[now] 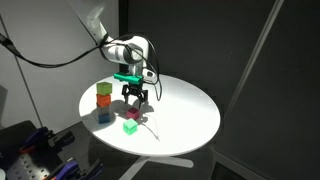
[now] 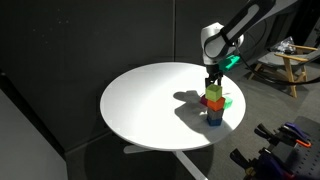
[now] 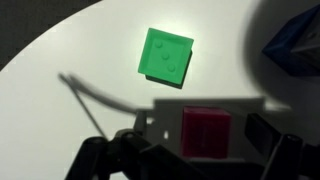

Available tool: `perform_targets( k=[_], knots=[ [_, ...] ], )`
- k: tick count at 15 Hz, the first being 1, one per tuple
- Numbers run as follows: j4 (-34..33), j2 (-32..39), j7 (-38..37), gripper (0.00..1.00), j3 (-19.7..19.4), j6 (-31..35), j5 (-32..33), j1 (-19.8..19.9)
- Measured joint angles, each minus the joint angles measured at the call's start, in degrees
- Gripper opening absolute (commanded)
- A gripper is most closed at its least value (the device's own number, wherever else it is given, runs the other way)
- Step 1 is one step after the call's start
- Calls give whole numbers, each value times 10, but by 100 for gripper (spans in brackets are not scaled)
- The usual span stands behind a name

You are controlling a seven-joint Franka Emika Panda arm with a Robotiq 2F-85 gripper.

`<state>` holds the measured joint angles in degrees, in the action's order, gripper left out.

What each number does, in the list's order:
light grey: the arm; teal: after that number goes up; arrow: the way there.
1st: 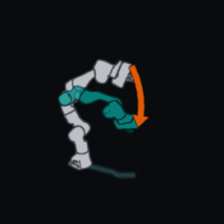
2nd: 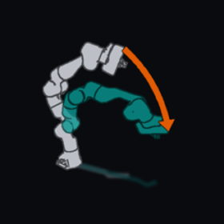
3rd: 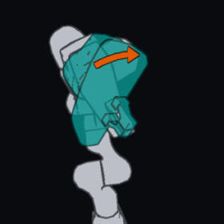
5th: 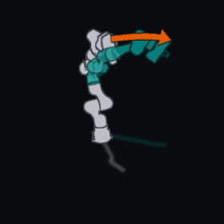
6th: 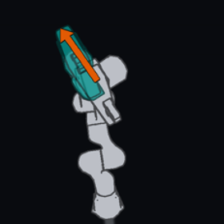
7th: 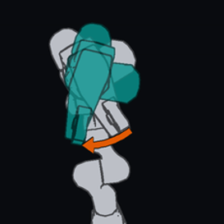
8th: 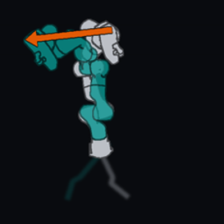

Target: Remove the purple toy block from top of the dark green toy block

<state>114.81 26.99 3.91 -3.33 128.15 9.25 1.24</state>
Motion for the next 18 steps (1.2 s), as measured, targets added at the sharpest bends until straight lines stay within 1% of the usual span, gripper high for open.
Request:
perform_targets(
  k=[8, 18],
  knots=[
    [70, -96, -67, 100, -12, -16, 0, -1],
    [165, -229, -71, 100, -13, -44, 4, -1]
  ],
)
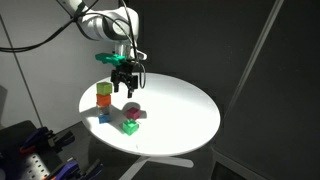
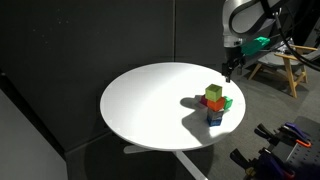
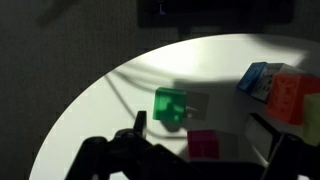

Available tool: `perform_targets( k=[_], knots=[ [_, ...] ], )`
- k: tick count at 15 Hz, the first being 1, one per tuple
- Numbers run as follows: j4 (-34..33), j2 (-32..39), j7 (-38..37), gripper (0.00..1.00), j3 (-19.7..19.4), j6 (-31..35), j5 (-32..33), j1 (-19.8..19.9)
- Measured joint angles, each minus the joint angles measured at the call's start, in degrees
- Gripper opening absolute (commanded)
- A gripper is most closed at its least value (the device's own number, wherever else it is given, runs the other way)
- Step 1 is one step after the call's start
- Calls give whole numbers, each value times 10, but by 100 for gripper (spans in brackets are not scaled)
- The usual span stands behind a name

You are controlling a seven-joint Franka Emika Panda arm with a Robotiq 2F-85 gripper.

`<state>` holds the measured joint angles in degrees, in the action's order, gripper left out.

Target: Remove the purple toy block from top of the dark green toy block

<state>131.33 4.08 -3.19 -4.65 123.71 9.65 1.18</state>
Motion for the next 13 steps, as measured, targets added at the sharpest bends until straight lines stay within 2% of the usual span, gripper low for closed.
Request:
perform_targets(
  k=[7, 13],
  knots=[
    [42, -64, 0, 100, 1, -1, 0, 1],
    [50, -79, 1, 100, 1, -4, 0, 3]
  ],
)
